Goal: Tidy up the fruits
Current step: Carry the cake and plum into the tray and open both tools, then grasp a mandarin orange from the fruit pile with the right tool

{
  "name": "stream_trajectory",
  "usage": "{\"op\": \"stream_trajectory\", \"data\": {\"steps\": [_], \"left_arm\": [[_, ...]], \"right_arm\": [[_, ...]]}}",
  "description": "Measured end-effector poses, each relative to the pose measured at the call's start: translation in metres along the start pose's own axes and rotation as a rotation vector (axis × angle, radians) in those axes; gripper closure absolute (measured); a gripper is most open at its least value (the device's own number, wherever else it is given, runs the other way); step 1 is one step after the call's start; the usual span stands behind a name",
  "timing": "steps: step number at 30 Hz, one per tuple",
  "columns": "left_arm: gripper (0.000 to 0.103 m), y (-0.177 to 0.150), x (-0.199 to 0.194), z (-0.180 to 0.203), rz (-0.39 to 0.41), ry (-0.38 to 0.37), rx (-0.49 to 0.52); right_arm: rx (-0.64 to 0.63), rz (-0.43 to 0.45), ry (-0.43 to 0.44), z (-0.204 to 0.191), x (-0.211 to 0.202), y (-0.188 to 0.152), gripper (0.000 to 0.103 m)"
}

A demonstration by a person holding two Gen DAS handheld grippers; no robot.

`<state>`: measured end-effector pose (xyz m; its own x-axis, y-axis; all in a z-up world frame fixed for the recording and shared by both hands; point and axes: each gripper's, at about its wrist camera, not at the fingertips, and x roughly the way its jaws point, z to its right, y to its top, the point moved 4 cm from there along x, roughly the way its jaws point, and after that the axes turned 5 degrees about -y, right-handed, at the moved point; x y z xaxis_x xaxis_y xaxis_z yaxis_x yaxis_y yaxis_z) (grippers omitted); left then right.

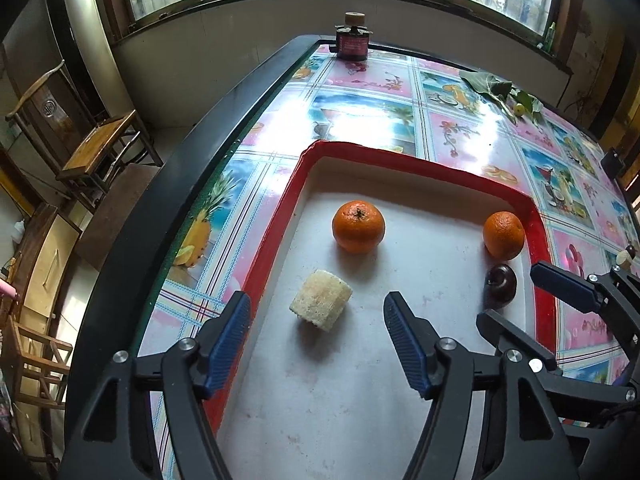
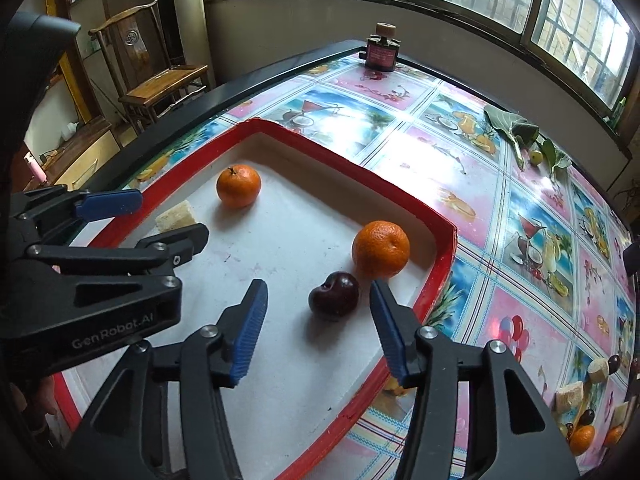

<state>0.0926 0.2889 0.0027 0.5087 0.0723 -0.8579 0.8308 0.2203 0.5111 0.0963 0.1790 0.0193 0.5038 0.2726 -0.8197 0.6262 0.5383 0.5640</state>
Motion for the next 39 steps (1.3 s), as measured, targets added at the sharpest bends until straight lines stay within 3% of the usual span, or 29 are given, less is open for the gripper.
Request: {"op": "stream_trajectory", "data": {"steps": [5, 13, 22, 30, 34, 39], "left_arm": [[0.030, -0.009, -0.014, 0.003, 0.005, 0.028, -0.010], [0.026, -0.031, -0.040, 0.033, 0.026, -0.005, -0.056], [0.025, -0.064, -0.053, 0.145, 0.019, -0.140, 0.070], [0.025, -0.083, -0.036, 0.243, -0.035, -0.186, 0.248], [0.025, -0.083, -0.029, 0.263, -0.053, -0.184, 0.267], [0.025, -0.081, -0.022, 0.268, -0.070, -0.158, 0.257]], "right_arm": [[0.013, 0.018, 0.017, 0.005, -0.022, -0.013, 0.046], [0.124, 0.031, 0.079, 0.041, -0.065, -0.060, 0.040], [0.240, 0.000, 0.101, 0.105, -0.103, -0.156, 0.038], [0.353, -0.024, -0.028, 0.191, -0.121, -0.239, 0.038], [0.470, 0.003, -0.060, 0.241, -0.120, -0.249, 0.038], [0.519, 0.027, -0.047, 0.284, -0.097, -0.228, 0.038]]}}
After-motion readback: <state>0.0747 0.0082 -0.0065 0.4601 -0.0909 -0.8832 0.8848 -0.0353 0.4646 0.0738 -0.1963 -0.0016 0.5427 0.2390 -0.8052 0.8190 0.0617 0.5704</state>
